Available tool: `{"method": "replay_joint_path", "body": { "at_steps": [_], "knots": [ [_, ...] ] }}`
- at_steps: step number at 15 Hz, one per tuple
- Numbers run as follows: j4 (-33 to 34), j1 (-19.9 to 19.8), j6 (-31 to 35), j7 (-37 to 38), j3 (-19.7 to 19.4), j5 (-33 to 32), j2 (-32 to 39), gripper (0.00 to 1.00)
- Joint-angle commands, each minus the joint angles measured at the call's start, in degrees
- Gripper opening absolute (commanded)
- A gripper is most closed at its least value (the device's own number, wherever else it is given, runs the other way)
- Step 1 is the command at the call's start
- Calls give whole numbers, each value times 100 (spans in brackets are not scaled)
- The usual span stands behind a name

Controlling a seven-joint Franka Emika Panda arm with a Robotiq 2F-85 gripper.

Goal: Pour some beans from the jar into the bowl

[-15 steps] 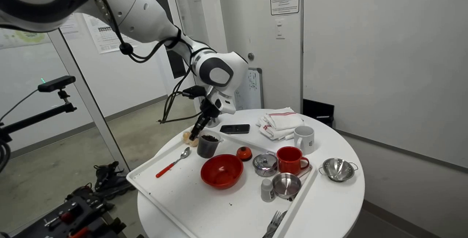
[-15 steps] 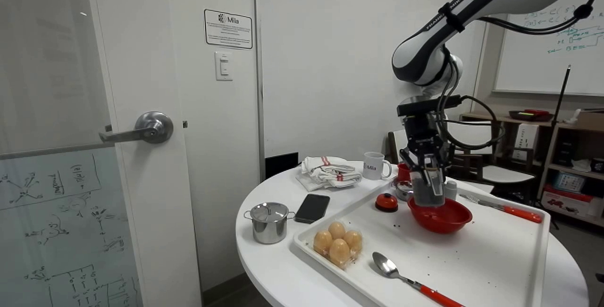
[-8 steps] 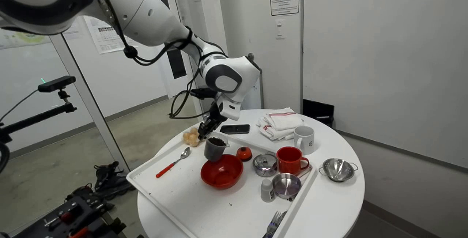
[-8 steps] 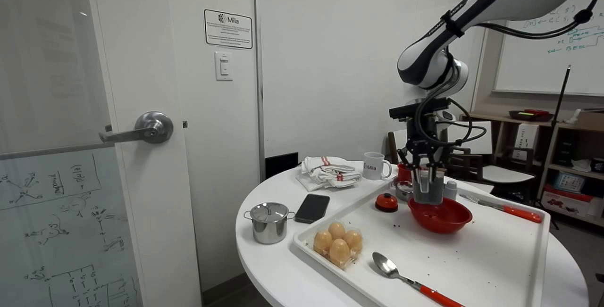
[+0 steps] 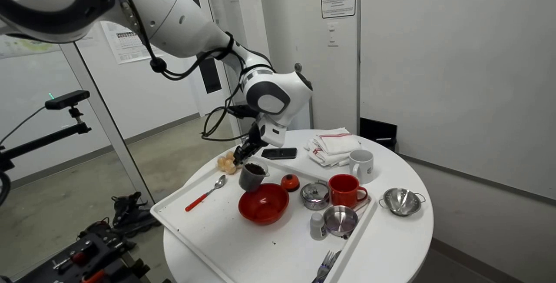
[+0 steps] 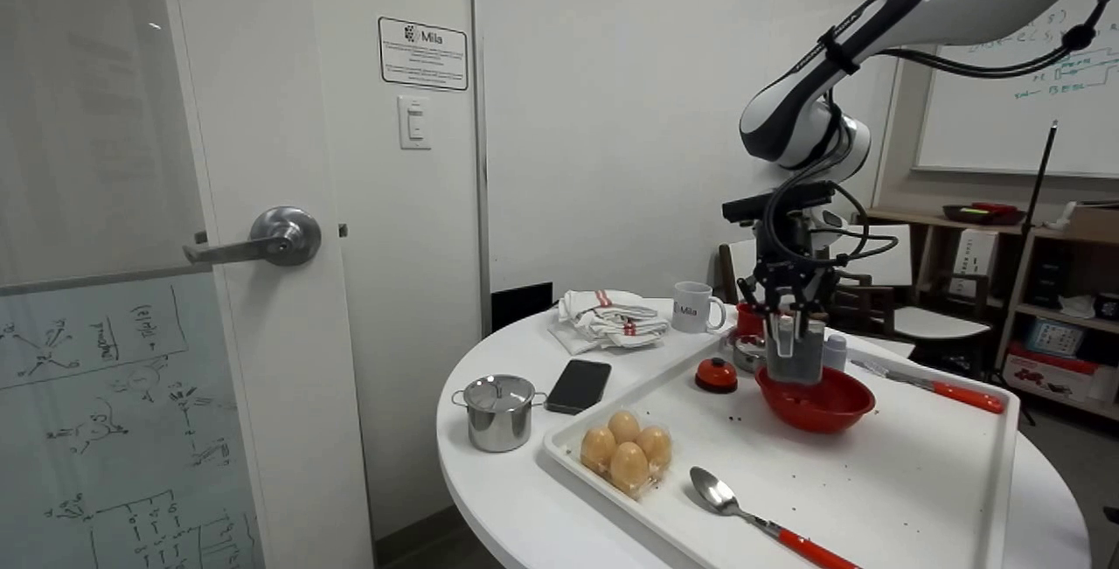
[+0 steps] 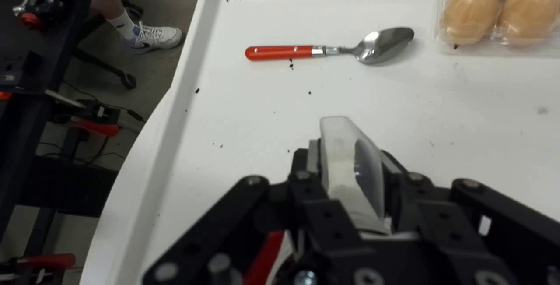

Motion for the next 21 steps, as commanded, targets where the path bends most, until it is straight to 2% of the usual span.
{"method": "replay_joint_path", "body": {
  "at_steps": [1,5,10,13,18,21],
  "knots": [
    [180,-360,-441,-672,239,649,137,9],
    [67,-652,-774,-1458,194,1414,201,9],
    [67,-946,-1543,-2394,82,2089,401,9],
    [93,-950,-1985,-2646,-72,2150,502,9],
    [99,-766,-2348,-2562,-287,2018,584,9],
    [236,-725,-2613,-2700,-286,1902,690,9]
  ]
}}
